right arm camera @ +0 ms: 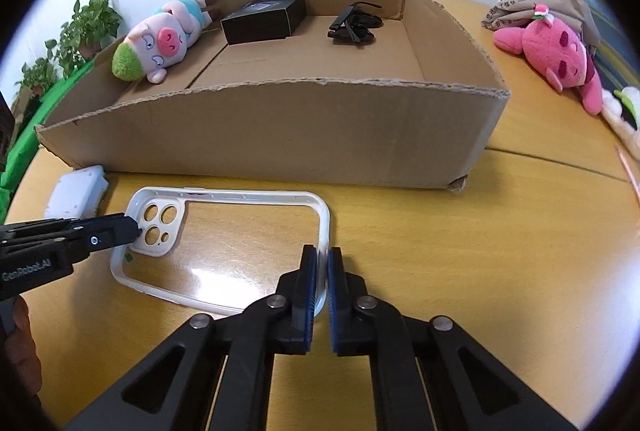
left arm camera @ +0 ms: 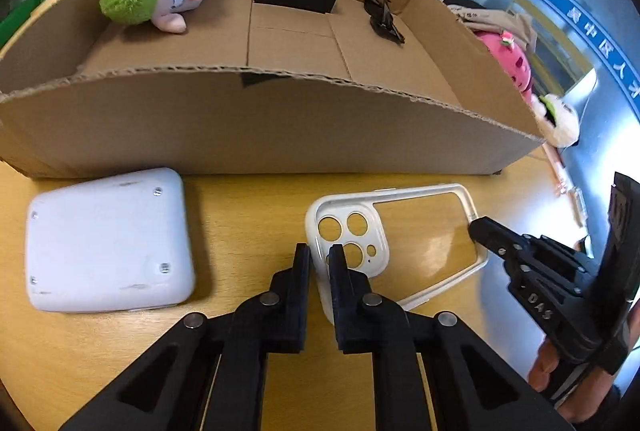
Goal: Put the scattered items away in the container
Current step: 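Grasp the clear white-rimmed phone case between the left and right grippers, then lift the phone case with both grippers and carry it over the box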
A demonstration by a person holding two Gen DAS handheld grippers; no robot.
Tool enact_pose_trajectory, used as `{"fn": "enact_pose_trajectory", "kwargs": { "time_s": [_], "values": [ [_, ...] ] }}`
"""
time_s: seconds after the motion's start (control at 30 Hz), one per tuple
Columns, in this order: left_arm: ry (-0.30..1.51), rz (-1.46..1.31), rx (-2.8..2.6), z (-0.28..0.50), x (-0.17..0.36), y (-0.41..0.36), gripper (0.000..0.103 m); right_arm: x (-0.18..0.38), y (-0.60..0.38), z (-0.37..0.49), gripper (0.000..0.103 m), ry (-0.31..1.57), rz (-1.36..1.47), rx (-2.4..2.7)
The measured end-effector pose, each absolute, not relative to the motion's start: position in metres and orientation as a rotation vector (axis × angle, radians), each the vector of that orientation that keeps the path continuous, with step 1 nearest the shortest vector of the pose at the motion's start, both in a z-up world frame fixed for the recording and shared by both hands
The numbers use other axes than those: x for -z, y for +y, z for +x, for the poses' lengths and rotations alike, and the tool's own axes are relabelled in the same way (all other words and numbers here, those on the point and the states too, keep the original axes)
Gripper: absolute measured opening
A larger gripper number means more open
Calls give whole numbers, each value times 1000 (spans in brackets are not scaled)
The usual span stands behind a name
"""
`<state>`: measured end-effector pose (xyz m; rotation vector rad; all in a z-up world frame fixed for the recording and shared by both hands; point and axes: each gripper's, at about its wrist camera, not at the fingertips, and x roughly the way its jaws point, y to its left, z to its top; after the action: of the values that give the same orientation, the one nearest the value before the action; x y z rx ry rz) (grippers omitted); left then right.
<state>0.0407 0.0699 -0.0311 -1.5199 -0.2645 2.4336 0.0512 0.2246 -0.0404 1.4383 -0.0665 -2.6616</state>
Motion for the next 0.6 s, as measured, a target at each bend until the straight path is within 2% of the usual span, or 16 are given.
{"fn": "enact_pose_trajectory", "kwargs": {
  "time_s": [0.27,0.6],
  "values": [
    [-249,-1339,-2502,58,-17,57,8,4,220,70,5,-109,1307,2703],
    [-214,-1034,-2623,22,-143,24,8,-112,199,32,5,-37,977,2785]
  ]
}}
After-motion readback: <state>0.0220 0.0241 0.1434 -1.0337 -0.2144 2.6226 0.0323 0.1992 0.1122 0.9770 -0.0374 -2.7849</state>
